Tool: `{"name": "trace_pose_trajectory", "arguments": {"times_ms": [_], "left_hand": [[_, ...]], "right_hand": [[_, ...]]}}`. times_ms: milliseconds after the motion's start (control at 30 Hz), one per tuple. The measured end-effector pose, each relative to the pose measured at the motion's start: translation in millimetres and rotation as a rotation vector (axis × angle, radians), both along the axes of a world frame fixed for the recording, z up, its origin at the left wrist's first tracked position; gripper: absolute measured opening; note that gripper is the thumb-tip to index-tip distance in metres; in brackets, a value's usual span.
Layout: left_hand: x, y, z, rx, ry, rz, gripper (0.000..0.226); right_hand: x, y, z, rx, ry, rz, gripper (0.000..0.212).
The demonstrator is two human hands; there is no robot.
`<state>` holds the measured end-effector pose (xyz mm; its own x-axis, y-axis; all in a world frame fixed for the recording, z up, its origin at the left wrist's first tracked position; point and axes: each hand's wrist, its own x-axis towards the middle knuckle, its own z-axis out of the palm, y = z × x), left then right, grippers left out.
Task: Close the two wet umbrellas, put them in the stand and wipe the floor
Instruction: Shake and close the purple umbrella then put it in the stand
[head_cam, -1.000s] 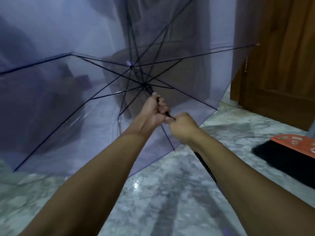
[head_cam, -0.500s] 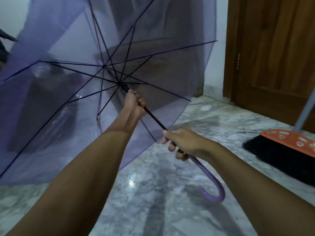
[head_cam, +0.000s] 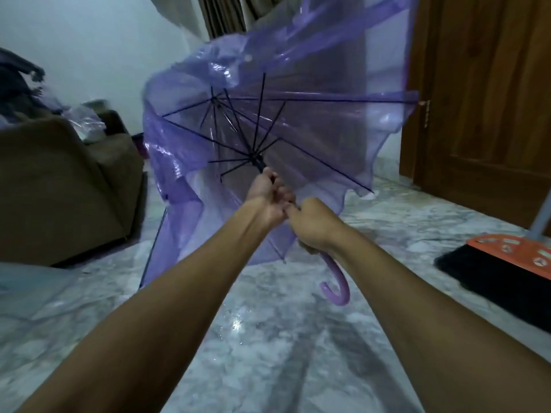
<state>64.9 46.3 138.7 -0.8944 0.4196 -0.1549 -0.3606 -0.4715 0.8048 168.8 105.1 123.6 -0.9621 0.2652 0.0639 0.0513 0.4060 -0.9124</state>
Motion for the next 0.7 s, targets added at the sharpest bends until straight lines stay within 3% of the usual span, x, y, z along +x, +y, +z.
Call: {"name": "trace_pose_trajectory", "arguments": {"times_ms": [133, 300, 500, 600, 700], "left_hand": [[-7.2, -11.3, 1.9, 0.042, 0.017, 0.055, 0.044], [-21.5, -21.7, 7.4, 0.085, -0.044, 0.115, 0.042], [1.0, -12.4, 6.8, 0.124, -0.016, 0.023, 0.04], [35.3, 2.9, 0.4, 0.083, -0.005, -0.085, 0.041], [54.0, 12.3, -3.1, 0.024, -0.002, -0.15, 0.041]], "right_hand": [[9.9, -5.4, -8.4, -0.172, 0.033, 0.106, 0.023], [31.0, 4.3, -28.1, -0.343, -0.051, 0.199, 0.029], [35.1, 8.6, -16.8, -0.195, 0.047, 0.05, 0.04], [28.1, 13.3, -4.1, -0.048, 0.099, -0.072, 0.045], [21.0, 11.1, -1.3, -0.026, 0.133, -0.173, 0.042]]}}
